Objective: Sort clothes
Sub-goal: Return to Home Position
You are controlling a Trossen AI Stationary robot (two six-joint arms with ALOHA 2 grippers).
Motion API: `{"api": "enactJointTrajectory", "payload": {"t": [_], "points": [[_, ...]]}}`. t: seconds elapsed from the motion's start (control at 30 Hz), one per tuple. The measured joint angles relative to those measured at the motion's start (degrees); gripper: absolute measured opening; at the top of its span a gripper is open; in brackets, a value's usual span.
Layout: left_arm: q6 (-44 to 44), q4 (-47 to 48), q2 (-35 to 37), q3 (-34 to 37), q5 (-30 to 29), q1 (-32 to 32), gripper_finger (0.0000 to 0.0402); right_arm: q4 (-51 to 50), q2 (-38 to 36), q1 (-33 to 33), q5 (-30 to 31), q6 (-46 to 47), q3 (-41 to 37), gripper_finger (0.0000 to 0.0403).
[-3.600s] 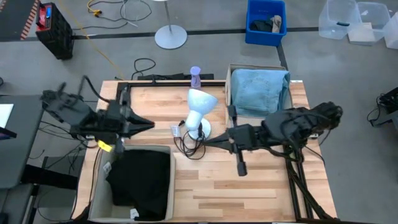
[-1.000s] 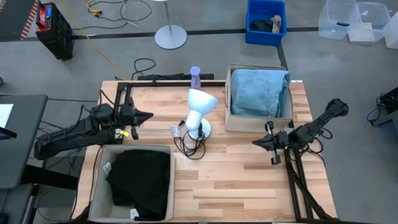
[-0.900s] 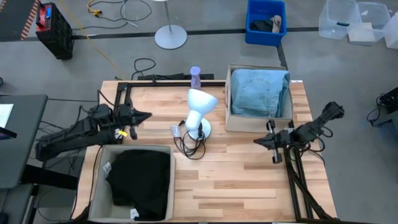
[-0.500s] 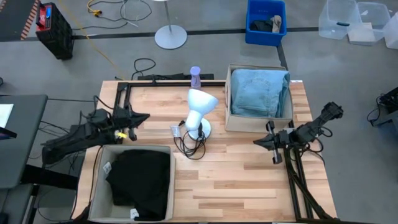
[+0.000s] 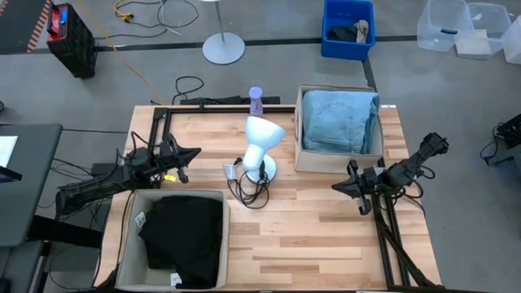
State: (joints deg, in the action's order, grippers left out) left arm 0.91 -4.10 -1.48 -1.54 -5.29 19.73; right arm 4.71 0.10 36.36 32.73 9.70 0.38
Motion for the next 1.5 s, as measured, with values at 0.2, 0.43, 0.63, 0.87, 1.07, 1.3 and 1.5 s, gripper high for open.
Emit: {"api": "enactJointTrajectory", "payload": {"t": [0.2,0.43,0.63,0.87,1.07,1.3,1.5], "points": [[-0.45,1.29,0.05,0.57,-2.52,0.0,0.0,-0.1,0.0,-0.53,0.26,2.24,-0.02,0.0],[-0.87,1.22,-0.02,0.69,-5.01,0.8,0.0,0.16,0.0,-0.35,0.33,5.74,-0.02,0.0],[-11.91,1.25,0.0,0.74,-6.17,2.26,0.0,0.2,0.0,-0.37,0.33,5.74,-0.02,0.0],[-15.79,1.24,0.0,0.76,-6.65,2.67,0.0,0.24,0.0,-0.37,0.31,5.77,-0.02,0.0],[-1.07,1.27,0.0,0.78,-6.63,2.67,0.0,0.26,0.0,-0.37,0.31,5.83,-0.02,0.0],[0.47,1.29,0.0,0.8,-6.59,2.67,0.0,0.29,0.0,-0.37,0.31,5.87,-0.02,0.0],[-1.21,1.31,0.0,0.8,-6.55,2.67,0.0,0.29,0.0,-0.37,0.31,5.85,-0.02,0.0]]}}
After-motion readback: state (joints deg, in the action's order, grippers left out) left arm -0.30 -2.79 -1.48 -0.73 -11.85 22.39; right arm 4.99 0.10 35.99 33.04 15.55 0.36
